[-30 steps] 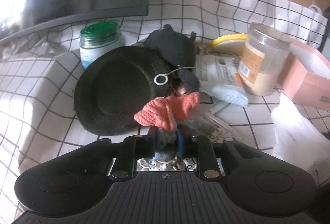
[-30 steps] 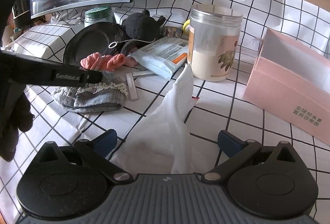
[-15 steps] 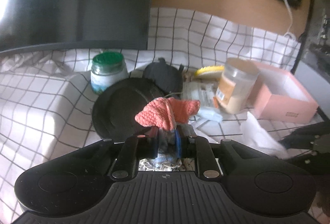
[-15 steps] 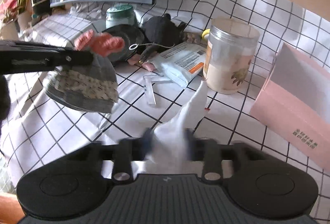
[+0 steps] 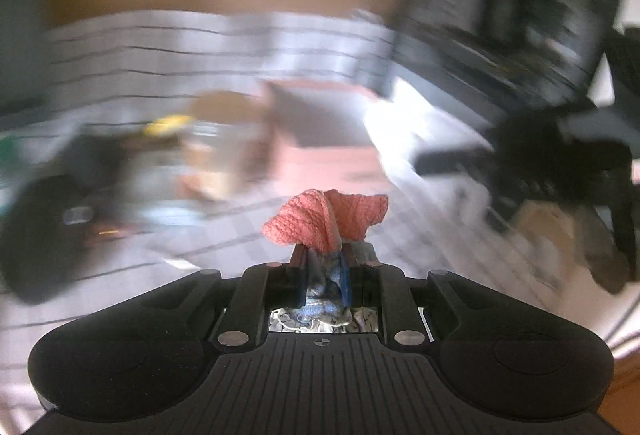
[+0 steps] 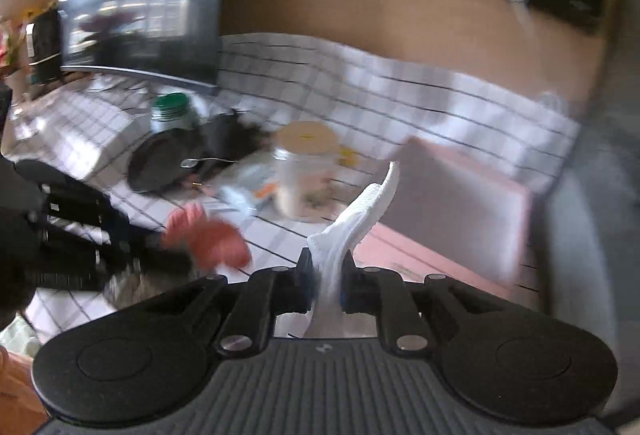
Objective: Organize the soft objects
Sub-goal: 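Open the left tool over the pink box while the right tool drops the glove inside, then move both tools back over the items on the table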
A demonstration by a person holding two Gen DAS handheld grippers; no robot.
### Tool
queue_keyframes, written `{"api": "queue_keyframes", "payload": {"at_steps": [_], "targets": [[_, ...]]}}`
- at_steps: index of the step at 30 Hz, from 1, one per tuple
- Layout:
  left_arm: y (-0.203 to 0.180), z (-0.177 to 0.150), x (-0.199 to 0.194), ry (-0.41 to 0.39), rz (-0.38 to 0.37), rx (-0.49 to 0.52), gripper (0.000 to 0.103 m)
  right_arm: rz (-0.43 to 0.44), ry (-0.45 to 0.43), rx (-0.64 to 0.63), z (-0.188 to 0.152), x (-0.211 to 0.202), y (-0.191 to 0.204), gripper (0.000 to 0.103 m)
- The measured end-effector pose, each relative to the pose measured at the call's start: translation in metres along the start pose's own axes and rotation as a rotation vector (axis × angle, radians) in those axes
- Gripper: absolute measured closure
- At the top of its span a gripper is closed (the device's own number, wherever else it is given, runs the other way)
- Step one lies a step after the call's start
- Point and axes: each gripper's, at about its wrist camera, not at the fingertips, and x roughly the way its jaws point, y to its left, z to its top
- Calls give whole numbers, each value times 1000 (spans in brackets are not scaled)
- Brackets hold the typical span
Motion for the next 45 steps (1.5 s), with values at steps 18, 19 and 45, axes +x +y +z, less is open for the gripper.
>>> {"api": "queue_keyframes", "payload": {"at_steps": [18,19,45], "targets": [[-23,164,105,-132,-71,51,84,-211,-2,174,-39,-28,-55,91],[-21,175,117,-134,-74,28,82,-207,-10,170,-38,-28,-54,91],[51,141,44,-274,68,-237,72,-144,-70,277,106,76,-123,35]]}}
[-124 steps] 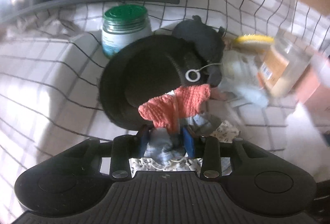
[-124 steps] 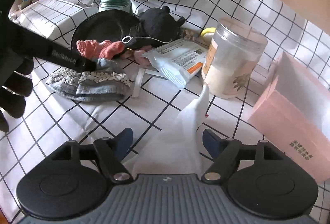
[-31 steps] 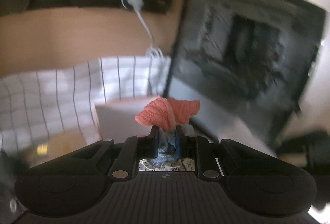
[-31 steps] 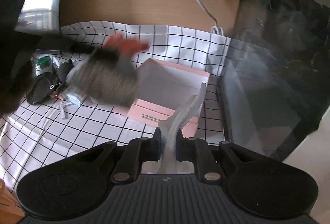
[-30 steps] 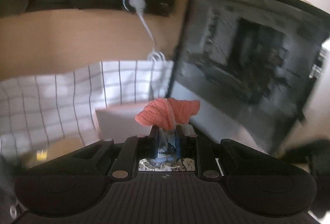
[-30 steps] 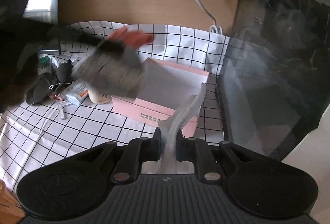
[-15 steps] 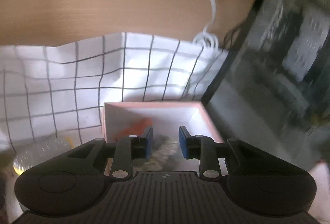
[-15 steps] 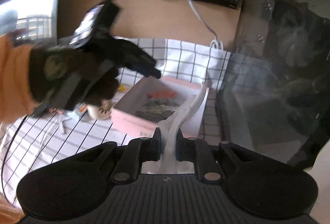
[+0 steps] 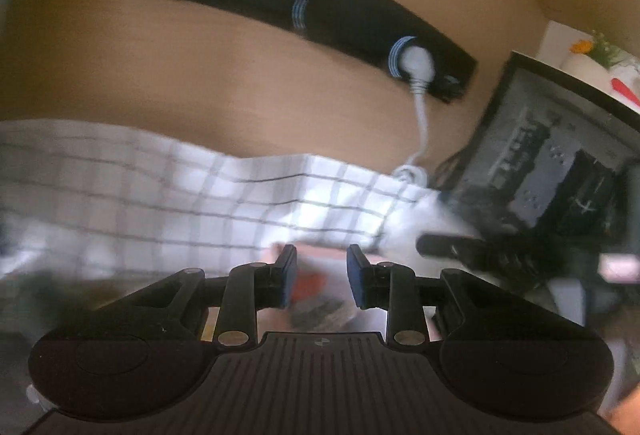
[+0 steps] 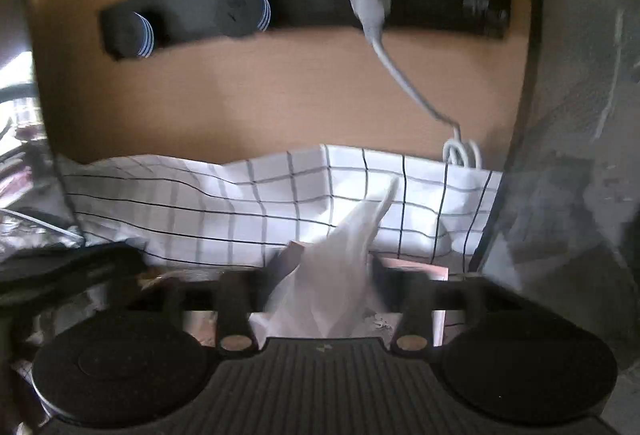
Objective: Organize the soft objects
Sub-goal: 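Move both tools back over the items on the table, then grasp the black hat by its brim with the left tool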
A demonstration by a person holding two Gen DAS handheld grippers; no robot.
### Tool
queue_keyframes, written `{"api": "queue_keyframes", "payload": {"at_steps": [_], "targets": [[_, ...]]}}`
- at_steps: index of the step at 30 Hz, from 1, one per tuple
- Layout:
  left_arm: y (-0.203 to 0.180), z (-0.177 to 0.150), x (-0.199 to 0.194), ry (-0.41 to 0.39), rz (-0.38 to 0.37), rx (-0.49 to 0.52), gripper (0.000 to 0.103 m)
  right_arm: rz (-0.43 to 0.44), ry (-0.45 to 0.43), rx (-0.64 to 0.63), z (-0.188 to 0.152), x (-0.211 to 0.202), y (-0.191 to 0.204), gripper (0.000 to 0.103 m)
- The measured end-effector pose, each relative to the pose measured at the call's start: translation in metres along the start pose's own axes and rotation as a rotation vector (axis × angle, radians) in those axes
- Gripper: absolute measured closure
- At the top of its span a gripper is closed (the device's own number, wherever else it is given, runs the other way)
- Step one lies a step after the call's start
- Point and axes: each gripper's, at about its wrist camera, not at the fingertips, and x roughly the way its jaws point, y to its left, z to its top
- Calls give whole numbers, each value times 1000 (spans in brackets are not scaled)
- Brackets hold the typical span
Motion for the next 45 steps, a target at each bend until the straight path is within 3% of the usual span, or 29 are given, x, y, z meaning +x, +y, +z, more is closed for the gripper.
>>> {"api": "queue_keyframes", "payload": {"at_steps": [4,10,14,18,25,29,35,39,45], "targets": [[39,-24,-38,7,132,-2,72,8,-3,-5,-9,12,7,33],[117,-78,-88,55,321,-166,72,52,-42,-155,-37,-3,53,24],[161,-108,-120,63,450,-252,73,133,-61,-295,-66,-16,103,18],[188,-122,-141,57,497,-267,73,239,19,-353,-98,-13,144,18],[196,-89,-119,72,471,-58,72,310,122,-423,-137,1,194,18],[218,-61,-89,121,434,-14,72,316,151,-431,-142,3,205,18],[252,-57,-57,279,291,-62,71,288,200,-405,-147,8,198,18],[248,-70,-53,372,199,-31,72,265,220,-376,-148,11,188,18],[231,-92,-62,436,33,-38,72,269,235,-375,-151,13,188,18]]}}
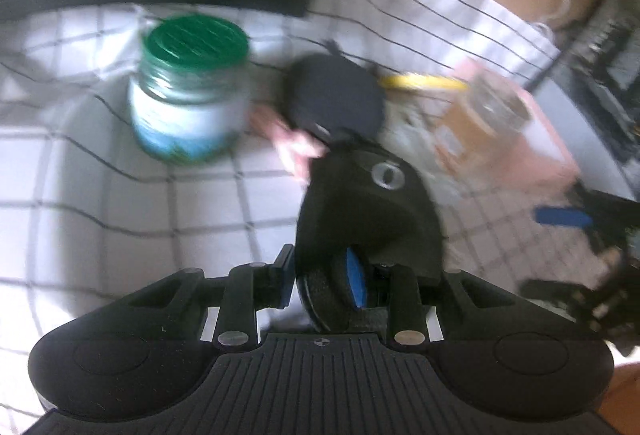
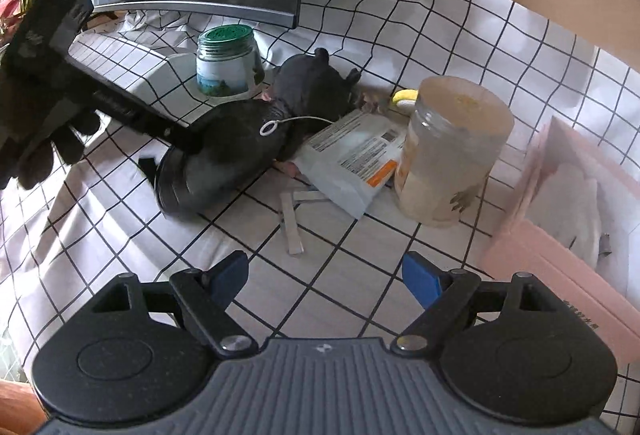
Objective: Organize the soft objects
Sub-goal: 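Grasp the black hat by its brim with the left tool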
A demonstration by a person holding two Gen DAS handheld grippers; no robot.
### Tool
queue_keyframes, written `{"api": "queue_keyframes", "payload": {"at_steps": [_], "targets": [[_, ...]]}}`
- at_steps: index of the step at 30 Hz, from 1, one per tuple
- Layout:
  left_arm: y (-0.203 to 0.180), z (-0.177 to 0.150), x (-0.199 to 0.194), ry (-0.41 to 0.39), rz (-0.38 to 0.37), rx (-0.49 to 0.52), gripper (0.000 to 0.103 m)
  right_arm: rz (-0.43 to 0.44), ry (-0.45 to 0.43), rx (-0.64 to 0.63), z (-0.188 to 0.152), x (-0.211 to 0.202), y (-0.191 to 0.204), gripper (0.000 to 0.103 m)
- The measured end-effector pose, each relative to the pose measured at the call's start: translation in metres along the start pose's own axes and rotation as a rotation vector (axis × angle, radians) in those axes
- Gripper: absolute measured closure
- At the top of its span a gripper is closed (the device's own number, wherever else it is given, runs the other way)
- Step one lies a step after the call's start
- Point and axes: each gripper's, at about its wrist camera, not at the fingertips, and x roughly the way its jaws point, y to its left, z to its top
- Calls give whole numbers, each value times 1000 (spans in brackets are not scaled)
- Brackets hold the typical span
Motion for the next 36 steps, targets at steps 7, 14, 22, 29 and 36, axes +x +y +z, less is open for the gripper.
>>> {"api": "queue_keyframes", "payload": {"at_steps": [7,14,22,29,36], "targets": [[-19,-7,13,-12,43,-42,72,-15,-13,-37,1,11,11,19],[-32,-11,17,-6,39,-75,73,31,-13,-44,14,40,20,57],[-47,-13,26,-9,43,-65,75,69,-9,-72,13,54,31,63],[-46,-8,32,-27,28,-153,74,95,-23,-86,10,53,32,63],[-57,-16,23,-72,51,-195,85,114,-32,-78,7,47,30,63]]}}
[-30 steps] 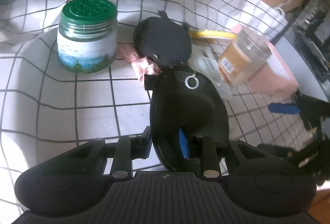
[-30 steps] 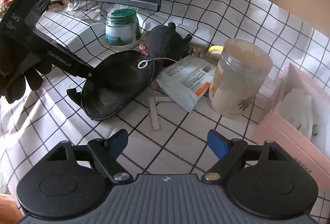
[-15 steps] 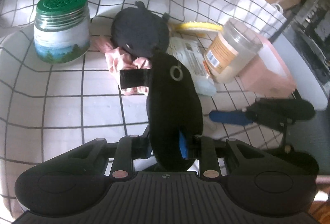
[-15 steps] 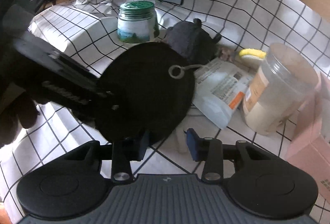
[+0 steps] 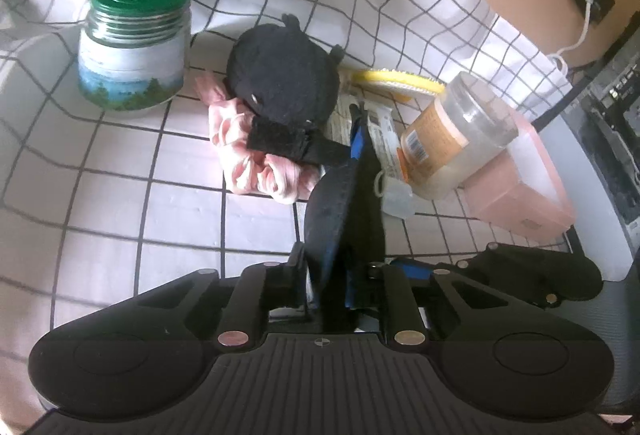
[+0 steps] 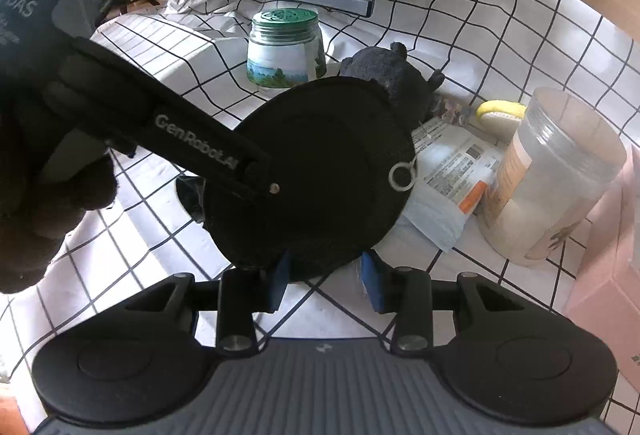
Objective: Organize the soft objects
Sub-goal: 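Grasp the black hat by its brim with the left tool, then carry the hat toward the pink box with the left tool while the right tool grasps the clear plastic strip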
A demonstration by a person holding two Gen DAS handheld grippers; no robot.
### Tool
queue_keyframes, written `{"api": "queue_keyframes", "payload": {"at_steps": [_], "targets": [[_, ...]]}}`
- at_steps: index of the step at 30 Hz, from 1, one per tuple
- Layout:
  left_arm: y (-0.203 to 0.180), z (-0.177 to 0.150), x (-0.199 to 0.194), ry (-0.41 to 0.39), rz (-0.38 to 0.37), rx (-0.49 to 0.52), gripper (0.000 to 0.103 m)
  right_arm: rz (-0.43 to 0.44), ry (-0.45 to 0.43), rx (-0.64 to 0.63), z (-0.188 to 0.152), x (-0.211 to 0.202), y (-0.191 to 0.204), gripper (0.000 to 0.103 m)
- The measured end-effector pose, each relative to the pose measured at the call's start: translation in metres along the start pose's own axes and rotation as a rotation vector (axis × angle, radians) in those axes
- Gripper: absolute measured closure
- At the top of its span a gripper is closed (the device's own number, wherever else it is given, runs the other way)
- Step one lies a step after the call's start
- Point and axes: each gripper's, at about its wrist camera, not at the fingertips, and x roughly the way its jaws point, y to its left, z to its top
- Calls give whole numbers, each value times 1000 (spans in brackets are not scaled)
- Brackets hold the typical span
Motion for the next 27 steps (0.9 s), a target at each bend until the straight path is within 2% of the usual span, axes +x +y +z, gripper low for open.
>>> {"api": "queue_keyframes", "payload": {"at_steps": [2,5,6,8,10,13,19,21,22,23,25,26,27], "targets": [[-4,-7,-10,-25,17,4,85,7,-6,8,-1,-9,-1,63],[-10,-19,-27,-66,87,29,86,11,-50,35,-6,-33,-10,61],[-11,-22,-33,-83,104,34,86,5,-61,45,-9,-39,-14,59],[-11,-30,-47,-121,125,25,86,-31,-81,74,-16,-52,-26,48],[-9,-37,-59,-146,129,-6,86,-71,-89,105,-22,-57,-37,44],[-6,-45,-72,-157,138,-37,86,-83,-67,135,-23,-50,-50,35],[-5,-57,-90,-181,176,-56,86,-66,-64,112,-9,-22,-40,34],[-5,-59,-97,-193,177,-60,86,-36,-58,99,-5,-12,-32,42],[-6,-60,-100,-199,178,-58,86,-33,-54,93,-3,-6,-28,53],[-6,-60,-103,-204,177,-54,86,-31,-47,93,-1,-2,-25,58],[-5,-61,-107,-209,168,-52,86,-21,-24,108,3,7,-23,63],[-5,-61,-108,-211,166,-54,86,-18,-15,111,4,10,-23,75],[-4,-61,-109,-212,164,-54,86,-15,1,109,5,14,-23,79]]}}
